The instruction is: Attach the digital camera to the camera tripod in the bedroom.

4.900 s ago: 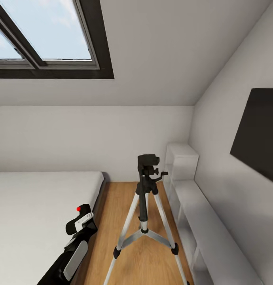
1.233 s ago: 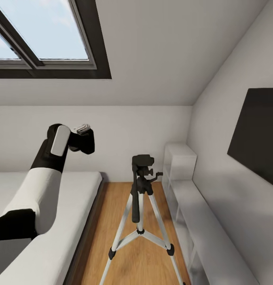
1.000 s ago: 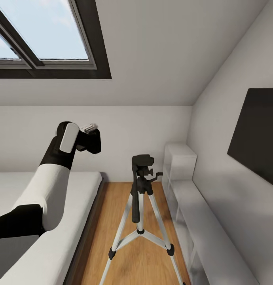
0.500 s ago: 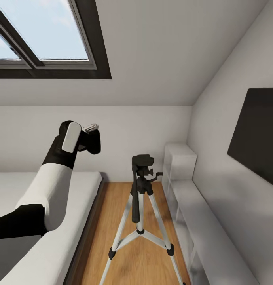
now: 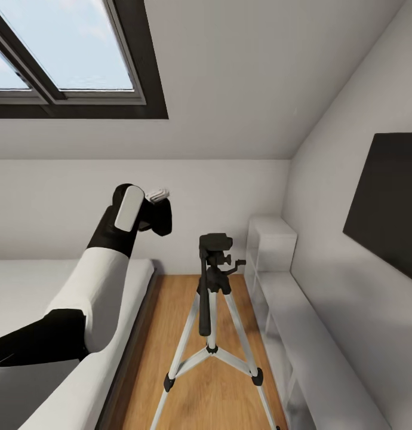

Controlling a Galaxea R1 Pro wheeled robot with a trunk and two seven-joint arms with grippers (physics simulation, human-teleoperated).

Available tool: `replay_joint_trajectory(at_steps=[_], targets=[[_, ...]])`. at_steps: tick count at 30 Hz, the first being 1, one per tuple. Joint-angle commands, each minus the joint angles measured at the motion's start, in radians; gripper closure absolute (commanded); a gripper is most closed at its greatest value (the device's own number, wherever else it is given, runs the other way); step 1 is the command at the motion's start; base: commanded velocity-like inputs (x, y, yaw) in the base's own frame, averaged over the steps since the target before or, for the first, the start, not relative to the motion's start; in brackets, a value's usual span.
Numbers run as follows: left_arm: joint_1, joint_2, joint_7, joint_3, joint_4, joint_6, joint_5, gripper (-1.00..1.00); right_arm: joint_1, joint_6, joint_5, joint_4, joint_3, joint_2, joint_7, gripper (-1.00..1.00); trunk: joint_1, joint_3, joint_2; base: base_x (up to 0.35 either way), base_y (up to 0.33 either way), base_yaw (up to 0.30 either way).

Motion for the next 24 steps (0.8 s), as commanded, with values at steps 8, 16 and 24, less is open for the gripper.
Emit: replay_joint_trajectory(at_steps=[8, 16, 24], targets=[[0.000, -0.001, 0.071, 0.005, 0.026, 0.002, 0.003, 1.00, -0.001, 0.004, 0.000, 0.002, 0.002, 0.002, -0.009, -1.00, 0.000, 0.000, -0.001, 0.000, 0.000, 0.000], [0.000, -0.001, 0.094, 0.005, 0.025, 0.002, -0.002, 1.00, -0.001, 0.037, -0.006, -0.134, 0.001, 0.001, -0.003, -1.00, 0.000, 0.000, -0.001, 0.000, 0.000, 0.000], [0.000, 0.001, 0.118, 0.006, 0.023, 0.003, 0.001, 1.00, -0.034, 0.377, -0.012, -0.615, -0.009, -0.002, -0.011, -1.00, 0.000, 0.000, -0.001, 0.000, 0.000, 0.000]])
